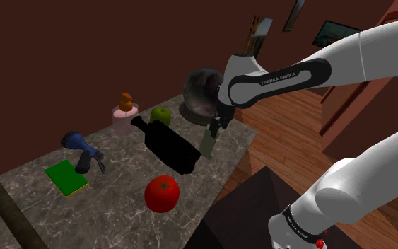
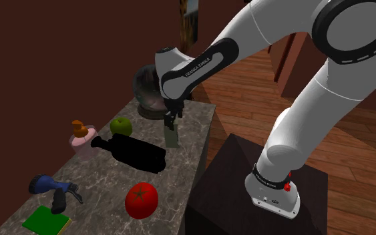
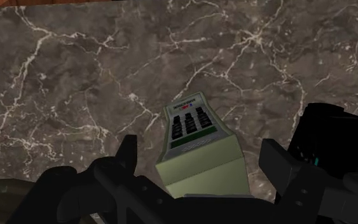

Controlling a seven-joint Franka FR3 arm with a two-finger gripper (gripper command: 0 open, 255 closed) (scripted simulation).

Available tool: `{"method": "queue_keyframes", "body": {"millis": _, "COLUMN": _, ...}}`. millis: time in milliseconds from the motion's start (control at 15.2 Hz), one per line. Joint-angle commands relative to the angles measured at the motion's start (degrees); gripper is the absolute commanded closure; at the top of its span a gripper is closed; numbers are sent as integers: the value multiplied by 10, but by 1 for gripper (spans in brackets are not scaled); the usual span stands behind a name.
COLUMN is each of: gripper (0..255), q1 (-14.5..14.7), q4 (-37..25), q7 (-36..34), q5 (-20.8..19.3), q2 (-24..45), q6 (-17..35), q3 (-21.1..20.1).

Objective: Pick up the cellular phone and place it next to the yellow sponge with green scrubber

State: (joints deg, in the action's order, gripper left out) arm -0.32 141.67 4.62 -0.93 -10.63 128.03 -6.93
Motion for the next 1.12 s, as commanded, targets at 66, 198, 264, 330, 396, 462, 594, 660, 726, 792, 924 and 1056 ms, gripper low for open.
{"method": "queue_keyframes", "body": {"millis": 66, "gripper": 255, "q1": 0, "q4": 0, "q7": 0, "q5": 0, "q2": 0, "q6": 0, "q3": 0}}
{"method": "queue_keyframes", "body": {"millis": 198, "gripper": 255, "q1": 0, "q4": 0, "q7": 0, "q5": 0, "q2": 0, "q6": 0, "q3": 0}}
{"method": "queue_keyframes", "body": {"millis": 264, "gripper": 255, "q1": 0, "q4": 0, "q7": 0, "q5": 0, "q2": 0, "q6": 0, "q3": 0}}
{"method": "queue_keyframes", "body": {"millis": 330, "gripper": 255, "q1": 0, "q4": 0, "q7": 0, "q5": 0, "q2": 0, "q6": 0, "q3": 0}}
{"method": "queue_keyframes", "body": {"millis": 396, "gripper": 255, "q1": 0, "q4": 0, "q7": 0, "q5": 0, "q2": 0, "q6": 0, "q3": 0}}
{"method": "queue_keyframes", "body": {"millis": 462, "gripper": 255, "q1": 0, "q4": 0, "q7": 0, "q5": 0, "q2": 0, "q6": 0, "q3": 0}}
{"method": "queue_keyframes", "body": {"millis": 594, "gripper": 255, "q1": 0, "q4": 0, "q7": 0, "q5": 0, "q2": 0, "q6": 0, "q3": 0}}
{"method": "queue_keyframes", "body": {"millis": 660, "gripper": 255, "q1": 0, "q4": 0, "q7": 0, "q5": 0, "q2": 0, "q6": 0, "q3": 0}}
{"method": "queue_keyframes", "body": {"millis": 726, "gripper": 255, "q1": 0, "q4": -3, "q7": 1, "q5": 1, "q2": -5, "q6": -8, "q3": 0}}
{"method": "queue_keyframes", "body": {"millis": 792, "gripper": 255, "q1": 0, "q4": -7, "q7": 2, "q5": 1, "q2": -10, "q6": -17, "q3": 0}}
{"method": "queue_keyframes", "body": {"millis": 924, "gripper": 255, "q1": 1, "q4": -15, "q7": 3, "q5": 3, "q2": -19, "q6": -34, "q3": 1}}
{"method": "queue_keyframes", "body": {"millis": 1056, "gripper": 255, "q1": 1, "q4": -23, "q7": 4, "q5": 4, "q2": -27, "q6": -50, "q3": 1}}
